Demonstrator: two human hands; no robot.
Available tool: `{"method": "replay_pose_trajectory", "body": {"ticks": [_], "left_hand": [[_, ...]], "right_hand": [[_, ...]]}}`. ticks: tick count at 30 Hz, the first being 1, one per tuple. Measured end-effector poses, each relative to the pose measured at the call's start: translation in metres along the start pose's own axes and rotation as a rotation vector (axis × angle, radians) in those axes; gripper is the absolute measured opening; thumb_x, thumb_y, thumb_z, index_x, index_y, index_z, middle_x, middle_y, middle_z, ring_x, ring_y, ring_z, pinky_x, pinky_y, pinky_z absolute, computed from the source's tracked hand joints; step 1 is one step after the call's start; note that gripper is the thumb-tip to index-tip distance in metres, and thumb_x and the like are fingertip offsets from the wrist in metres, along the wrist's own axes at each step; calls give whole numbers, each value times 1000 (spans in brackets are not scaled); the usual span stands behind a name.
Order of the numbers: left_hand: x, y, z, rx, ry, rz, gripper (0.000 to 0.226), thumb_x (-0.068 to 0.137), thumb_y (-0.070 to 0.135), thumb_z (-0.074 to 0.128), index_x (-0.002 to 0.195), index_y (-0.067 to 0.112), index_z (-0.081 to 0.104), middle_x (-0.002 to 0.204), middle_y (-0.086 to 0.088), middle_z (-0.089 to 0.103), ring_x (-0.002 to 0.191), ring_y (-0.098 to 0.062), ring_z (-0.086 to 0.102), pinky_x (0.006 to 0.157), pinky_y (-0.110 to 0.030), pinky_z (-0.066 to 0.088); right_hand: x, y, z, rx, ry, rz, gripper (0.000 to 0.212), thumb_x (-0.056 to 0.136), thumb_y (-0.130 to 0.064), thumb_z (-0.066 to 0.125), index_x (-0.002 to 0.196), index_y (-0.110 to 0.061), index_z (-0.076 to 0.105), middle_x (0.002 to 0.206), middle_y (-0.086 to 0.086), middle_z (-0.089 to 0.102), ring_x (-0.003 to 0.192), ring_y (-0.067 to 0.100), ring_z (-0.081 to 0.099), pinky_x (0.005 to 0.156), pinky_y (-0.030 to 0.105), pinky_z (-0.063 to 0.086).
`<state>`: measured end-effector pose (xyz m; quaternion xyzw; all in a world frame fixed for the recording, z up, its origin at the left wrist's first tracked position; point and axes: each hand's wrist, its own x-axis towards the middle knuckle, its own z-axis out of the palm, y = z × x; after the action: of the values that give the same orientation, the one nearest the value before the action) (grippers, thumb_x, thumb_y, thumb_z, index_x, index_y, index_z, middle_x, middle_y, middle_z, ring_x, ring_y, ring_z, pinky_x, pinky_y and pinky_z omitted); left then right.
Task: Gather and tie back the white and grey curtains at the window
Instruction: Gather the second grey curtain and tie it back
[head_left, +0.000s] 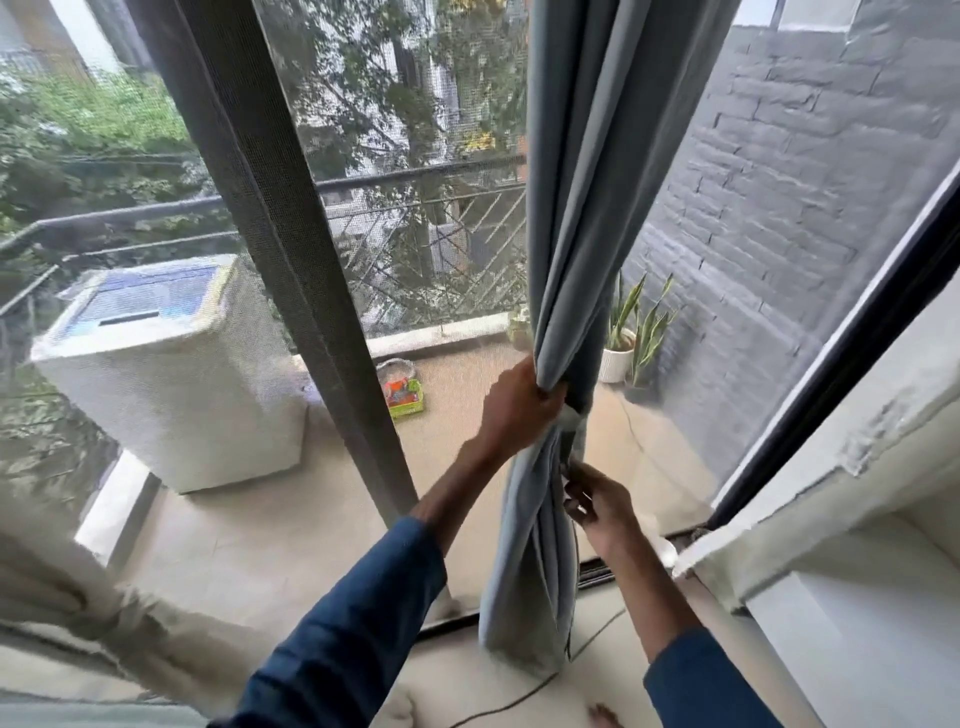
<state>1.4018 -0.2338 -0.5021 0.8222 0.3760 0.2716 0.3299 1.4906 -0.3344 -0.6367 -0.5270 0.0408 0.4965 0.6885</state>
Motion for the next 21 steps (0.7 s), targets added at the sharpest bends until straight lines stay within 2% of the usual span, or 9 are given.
{"method": "replay_pose_trajectory", "body": {"ticks": [3, 5, 8, 12, 14, 16, 18, 20, 21], "left_hand": [[-10, -4, 6, 36, 42, 31, 33, 98, 48, 53, 105, 16, 56, 80, 4, 59, 64, -19, 55, 52, -26, 35], [-12, -8, 11, 39, 25, 47, 42, 95, 60, 50, 113, 22, 52, 87, 5, 64, 71, -20, 61, 55, -29, 43], [-13, -13, 18, 70, -30, 107, 52, 86, 77, 44, 113, 32, 41, 98, 1, 71, 78, -20, 69, 64, -42, 58], [-14, -12, 24, 227, -7, 147, 64, 82, 83, 42, 113, 27, 38, 90, 4, 65, 72, -17, 67, 58, -40, 59], [-18, -8, 21, 341, 10, 160, 71, 79, 88, 36, 108, 23, 41, 89, 1, 67, 73, -22, 68, 57, -40, 58], [-23, -5, 15, 548, -47, 180, 72, 83, 85, 36, 106, 18, 48, 90, -4, 69, 74, -28, 68, 60, -37, 55], [-31, -2, 12, 789, -142, 213, 61, 91, 74, 38, 100, 17, 58, 89, -7, 69, 75, -28, 68, 61, -33, 47], [-39, 1, 13, 828, -239, 91, 68, 92, 75, 31, 80, 15, 60, 84, -7, 70, 77, -26, 69, 65, -33, 46], [-42, -1, 16, 806, -283, 25, 68, 93, 74, 31, 81, 14, 62, 83, -6, 71, 78, -26, 70, 70, -34, 50]], "right_hand": [[1, -4, -3, 16, -59, -1, 7, 89, -12, 70, 93, -7, 72, 78, 6, 68, 57, 12, 52, 45, 21, 39], [1, -6, -4, 10, -81, -1, 5, 90, -12, 69, 90, -9, 72, 78, 5, 71, 57, 13, 56, 47, 22, 42], [-2, -14, -4, 1, -96, -25, 7, 90, -12, 66, 88, -9, 72, 76, 5, 71, 59, 14, 63, 51, 23, 48], [-10, -30, -5, -13, -119, -89, 7, 90, -5, 63, 90, -5, 70, 74, 9, 66, 63, 17, 63, 54, 24, 53], [-15, -38, -9, -30, -117, -108, 8, 90, -3, 64, 93, -2, 70, 77, 12, 66, 65, 18, 64, 57, 25, 56], [-19, -43, -13, -42, -124, -119, 11, 90, -3, 64, 99, 1, 70, 79, 14, 66, 65, 18, 65, 59, 24, 57], [-24, -47, -19, -32, -142, -125, 12, 91, -3, 65, 98, 3, 71, 77, 13, 69, 64, 17, 67, 61, 23, 59], [-29, -48, -26, -4, -174, -137, 10, 91, -4, 66, 93, 1, 74, 78, 13, 72, 66, 17, 70, 65, 24, 61], [-31, -49, -29, 8, -193, -145, 10, 90, -5, 66, 92, 0, 75, 82, 14, 73, 69, 18, 72, 67, 24, 61]]}}
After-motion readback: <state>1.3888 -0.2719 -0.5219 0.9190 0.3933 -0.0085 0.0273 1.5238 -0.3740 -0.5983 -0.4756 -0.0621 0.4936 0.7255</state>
